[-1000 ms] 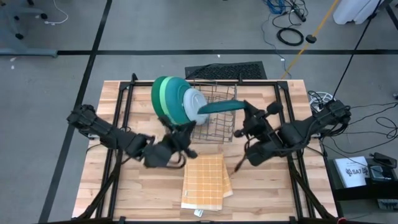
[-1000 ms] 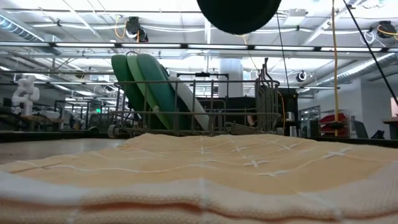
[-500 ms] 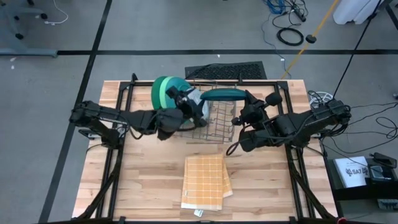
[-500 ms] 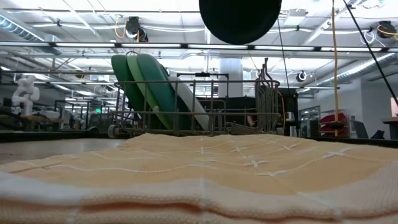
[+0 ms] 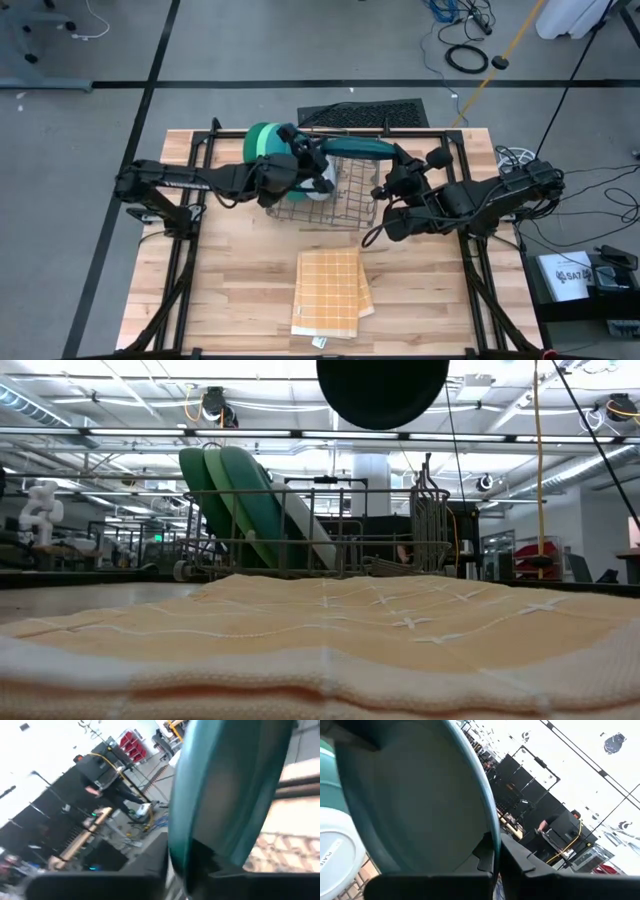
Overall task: Sort dishes
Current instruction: Put the dark blue plate in the dish rack
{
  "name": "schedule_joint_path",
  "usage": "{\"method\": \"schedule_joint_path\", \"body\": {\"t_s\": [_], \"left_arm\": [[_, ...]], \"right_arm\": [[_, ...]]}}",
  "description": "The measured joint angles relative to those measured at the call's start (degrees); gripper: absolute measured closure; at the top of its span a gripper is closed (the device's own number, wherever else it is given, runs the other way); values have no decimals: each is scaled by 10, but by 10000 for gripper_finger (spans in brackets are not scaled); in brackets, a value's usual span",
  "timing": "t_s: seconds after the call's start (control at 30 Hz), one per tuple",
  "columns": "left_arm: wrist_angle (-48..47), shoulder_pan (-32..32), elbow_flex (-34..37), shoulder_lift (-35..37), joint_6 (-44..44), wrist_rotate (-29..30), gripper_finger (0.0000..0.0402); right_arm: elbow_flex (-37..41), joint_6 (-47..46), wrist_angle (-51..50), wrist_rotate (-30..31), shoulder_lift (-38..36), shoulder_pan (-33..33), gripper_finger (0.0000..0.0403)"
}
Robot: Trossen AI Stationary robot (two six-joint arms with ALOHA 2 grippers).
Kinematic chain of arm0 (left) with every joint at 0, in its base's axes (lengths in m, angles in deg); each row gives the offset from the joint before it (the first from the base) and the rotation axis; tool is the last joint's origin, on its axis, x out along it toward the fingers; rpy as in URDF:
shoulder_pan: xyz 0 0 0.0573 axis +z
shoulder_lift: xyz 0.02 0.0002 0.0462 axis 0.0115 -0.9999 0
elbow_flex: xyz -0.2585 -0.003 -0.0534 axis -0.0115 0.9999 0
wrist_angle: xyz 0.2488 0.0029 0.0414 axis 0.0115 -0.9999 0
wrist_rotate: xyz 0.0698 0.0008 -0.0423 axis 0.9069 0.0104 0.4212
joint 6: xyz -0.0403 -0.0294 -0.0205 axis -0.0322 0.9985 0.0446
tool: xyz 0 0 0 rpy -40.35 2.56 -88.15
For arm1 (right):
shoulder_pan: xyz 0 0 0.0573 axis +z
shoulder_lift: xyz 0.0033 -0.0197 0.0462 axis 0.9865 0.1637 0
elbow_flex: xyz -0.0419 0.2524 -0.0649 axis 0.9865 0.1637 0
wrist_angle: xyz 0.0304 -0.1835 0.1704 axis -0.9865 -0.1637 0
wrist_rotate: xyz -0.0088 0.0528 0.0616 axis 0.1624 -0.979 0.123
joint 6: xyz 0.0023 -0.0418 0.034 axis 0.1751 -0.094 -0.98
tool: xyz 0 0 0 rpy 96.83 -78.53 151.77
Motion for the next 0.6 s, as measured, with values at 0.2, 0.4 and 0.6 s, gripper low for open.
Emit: {"method": "schedule_joint_path", "body": {"t_s": [0.2, 0.4, 0.6], "left_arm": [[8, 12, -2, 2, -113, 5, 382], [4, 31, -2, 1, -286, -8, 384], [-11, 37, 2, -2, -519, -33, 385]], "right_arm": [[0, 52, -4, -55, 0, 0, 369], [0, 83, -7, -165, 0, 1, 303], [0, 103, -40, -289, -1, 9, 239]]}}
